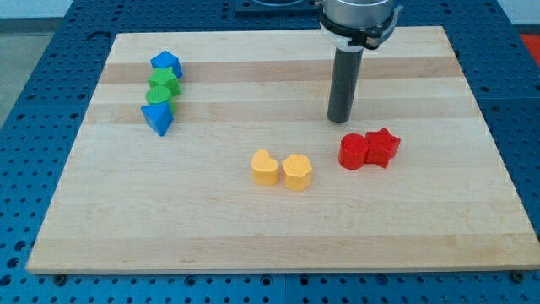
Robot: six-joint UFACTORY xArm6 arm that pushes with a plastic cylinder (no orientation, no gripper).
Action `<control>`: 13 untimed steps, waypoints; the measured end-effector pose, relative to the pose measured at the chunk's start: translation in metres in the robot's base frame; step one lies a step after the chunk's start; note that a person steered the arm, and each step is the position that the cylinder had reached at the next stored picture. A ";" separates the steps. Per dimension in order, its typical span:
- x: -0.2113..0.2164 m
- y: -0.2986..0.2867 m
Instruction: Adjust red blocks in a horizontal line
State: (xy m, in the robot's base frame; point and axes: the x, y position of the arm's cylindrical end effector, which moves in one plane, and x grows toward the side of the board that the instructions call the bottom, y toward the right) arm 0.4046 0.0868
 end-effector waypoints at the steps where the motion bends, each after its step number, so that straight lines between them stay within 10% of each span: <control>1: 0.017 0.001; 13: 0.065 0.054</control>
State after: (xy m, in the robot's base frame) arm 0.4693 0.1403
